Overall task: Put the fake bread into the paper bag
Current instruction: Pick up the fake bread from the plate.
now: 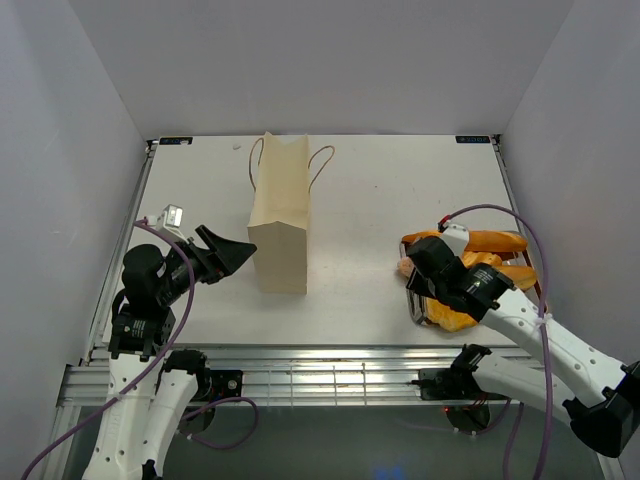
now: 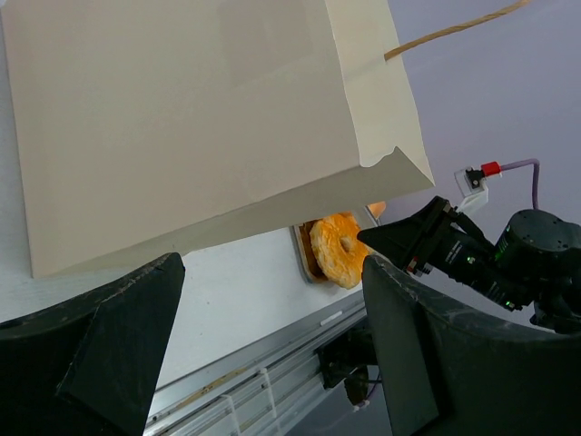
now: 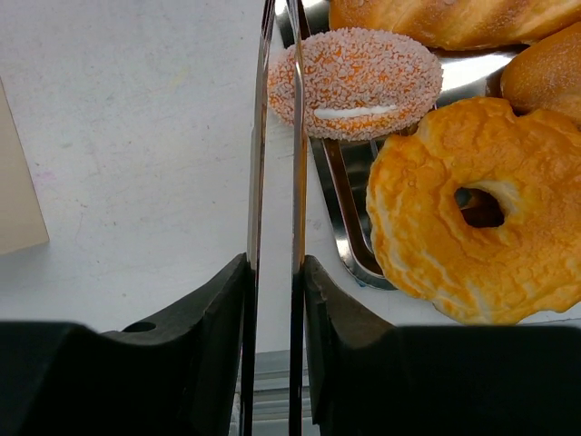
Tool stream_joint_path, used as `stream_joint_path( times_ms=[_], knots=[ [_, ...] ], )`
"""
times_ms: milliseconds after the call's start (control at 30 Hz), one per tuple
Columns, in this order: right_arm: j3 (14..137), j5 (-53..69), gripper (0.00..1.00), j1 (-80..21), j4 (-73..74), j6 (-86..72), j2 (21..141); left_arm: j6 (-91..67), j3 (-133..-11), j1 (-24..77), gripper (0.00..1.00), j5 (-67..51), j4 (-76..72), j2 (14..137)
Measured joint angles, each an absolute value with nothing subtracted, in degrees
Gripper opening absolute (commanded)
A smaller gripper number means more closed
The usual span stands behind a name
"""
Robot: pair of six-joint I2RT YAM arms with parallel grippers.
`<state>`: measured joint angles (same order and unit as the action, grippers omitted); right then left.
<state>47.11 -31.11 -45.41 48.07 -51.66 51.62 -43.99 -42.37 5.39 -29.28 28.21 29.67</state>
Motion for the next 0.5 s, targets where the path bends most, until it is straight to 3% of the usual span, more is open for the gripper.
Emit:
stream_joint_path(
  times_ms=[267, 500],
  knots=[
    [47.1, -23.3, 0.36, -33.6, 44.8, -46.5, 52.8, -43.4, -43.0, 5.4, 0.90, -29.0, 28.7, 29.7],
    [47.1, -15.7, 0.38, -20.4, 44.7, -43.0, 50.2, -40.9, -50.5, 5.4, 0.90, -25.6, 29.9, 31.9]
  ],
)
